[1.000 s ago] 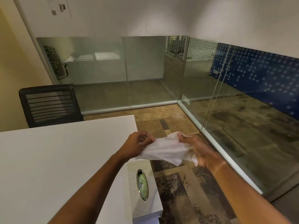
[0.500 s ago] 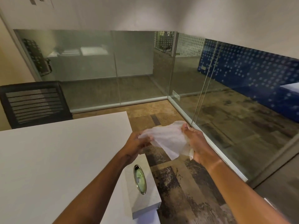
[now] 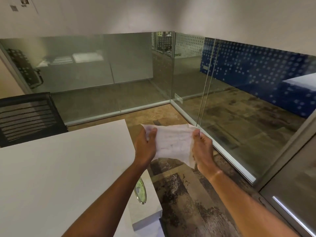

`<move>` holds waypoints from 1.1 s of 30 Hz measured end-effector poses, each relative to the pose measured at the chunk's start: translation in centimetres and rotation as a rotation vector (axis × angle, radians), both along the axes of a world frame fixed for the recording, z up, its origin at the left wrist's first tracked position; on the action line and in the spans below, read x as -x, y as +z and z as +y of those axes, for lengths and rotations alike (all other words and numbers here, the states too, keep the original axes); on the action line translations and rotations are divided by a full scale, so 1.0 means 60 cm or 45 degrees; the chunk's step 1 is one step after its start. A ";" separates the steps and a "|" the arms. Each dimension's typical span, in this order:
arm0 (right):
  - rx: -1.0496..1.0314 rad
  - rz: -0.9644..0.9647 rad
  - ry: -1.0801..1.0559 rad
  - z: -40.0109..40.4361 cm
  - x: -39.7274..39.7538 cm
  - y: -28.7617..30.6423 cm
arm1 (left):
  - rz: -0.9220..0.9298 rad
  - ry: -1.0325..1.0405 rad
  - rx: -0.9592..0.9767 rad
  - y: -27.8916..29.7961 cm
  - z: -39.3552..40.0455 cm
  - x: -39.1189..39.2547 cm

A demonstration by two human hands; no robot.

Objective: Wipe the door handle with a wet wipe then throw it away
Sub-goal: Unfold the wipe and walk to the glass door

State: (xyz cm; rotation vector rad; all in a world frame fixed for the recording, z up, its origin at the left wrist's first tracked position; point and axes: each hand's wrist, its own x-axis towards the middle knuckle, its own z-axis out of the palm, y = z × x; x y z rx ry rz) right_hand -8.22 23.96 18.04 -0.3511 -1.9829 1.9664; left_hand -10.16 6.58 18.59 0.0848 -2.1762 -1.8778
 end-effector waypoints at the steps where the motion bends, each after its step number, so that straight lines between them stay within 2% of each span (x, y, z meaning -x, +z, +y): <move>1: 0.024 0.009 -0.056 0.015 -0.003 0.000 | 0.010 -0.014 0.066 0.001 0.008 0.000; 4: 0.137 -0.033 -0.096 0.067 -0.007 -0.004 | 0.065 -0.034 0.208 0.007 0.036 -0.001; 9: 0.505 -0.157 0.212 0.168 -0.031 0.016 | 0.242 -0.131 0.303 0.027 0.134 -0.005; 13: 0.585 -0.284 0.239 0.251 -0.059 0.031 | 0.250 -0.276 0.285 0.038 0.217 -0.007; 19: 0.961 -0.154 0.373 0.395 -0.133 0.032 | 0.198 -0.531 0.352 0.052 0.381 -0.042; 22: 1.009 -0.074 0.370 0.450 -0.170 0.030 | 0.236 -0.621 0.568 0.049 0.454 -0.055; 27: 1.057 0.015 0.150 0.539 -0.215 0.021 | 0.329 -0.670 0.841 0.041 0.554 -0.065; 29: 1.072 0.075 0.182 0.567 -0.230 0.027 | 0.289 -0.688 0.955 0.038 0.587 -0.064; 31: 0.999 0.163 0.167 0.599 -0.245 0.035 | 0.302 -0.663 1.043 0.036 0.625 -0.061; 33: 0.866 0.231 0.155 0.629 -0.255 0.038 | 0.438 -0.658 1.154 0.037 0.662 -0.056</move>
